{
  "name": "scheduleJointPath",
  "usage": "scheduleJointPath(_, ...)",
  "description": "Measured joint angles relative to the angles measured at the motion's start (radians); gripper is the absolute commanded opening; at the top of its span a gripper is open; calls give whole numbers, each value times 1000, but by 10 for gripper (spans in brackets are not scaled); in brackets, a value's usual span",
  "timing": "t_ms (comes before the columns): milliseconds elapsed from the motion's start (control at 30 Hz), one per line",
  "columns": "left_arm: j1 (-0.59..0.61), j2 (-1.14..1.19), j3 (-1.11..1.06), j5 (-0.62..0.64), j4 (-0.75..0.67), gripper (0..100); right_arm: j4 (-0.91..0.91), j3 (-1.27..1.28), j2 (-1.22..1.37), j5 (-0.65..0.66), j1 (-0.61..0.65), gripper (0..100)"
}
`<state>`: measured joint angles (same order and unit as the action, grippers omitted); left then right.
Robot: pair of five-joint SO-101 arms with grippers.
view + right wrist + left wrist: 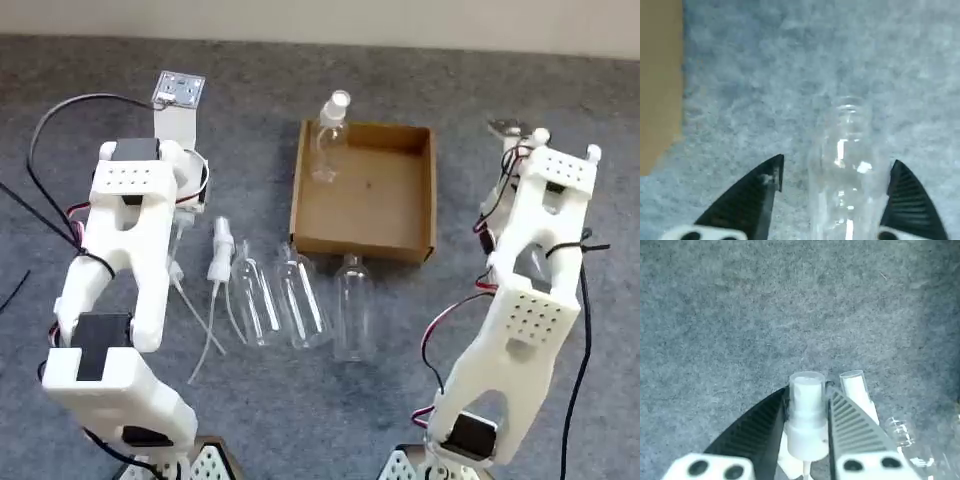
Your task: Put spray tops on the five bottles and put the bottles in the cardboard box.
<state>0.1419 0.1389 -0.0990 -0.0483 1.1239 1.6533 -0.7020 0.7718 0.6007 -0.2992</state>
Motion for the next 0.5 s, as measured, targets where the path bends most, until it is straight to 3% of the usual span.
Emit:
scheduleJointPath(133,0,0,0,0,0,30,0,0,2,2,-11,272)
scheduleJointPath(333,0,0,0,0,0,30,0,0,2,6,-43,167)
scheduleJointPath(500,0,0,0,0,0,30,-2,0,2,6,-51,152)
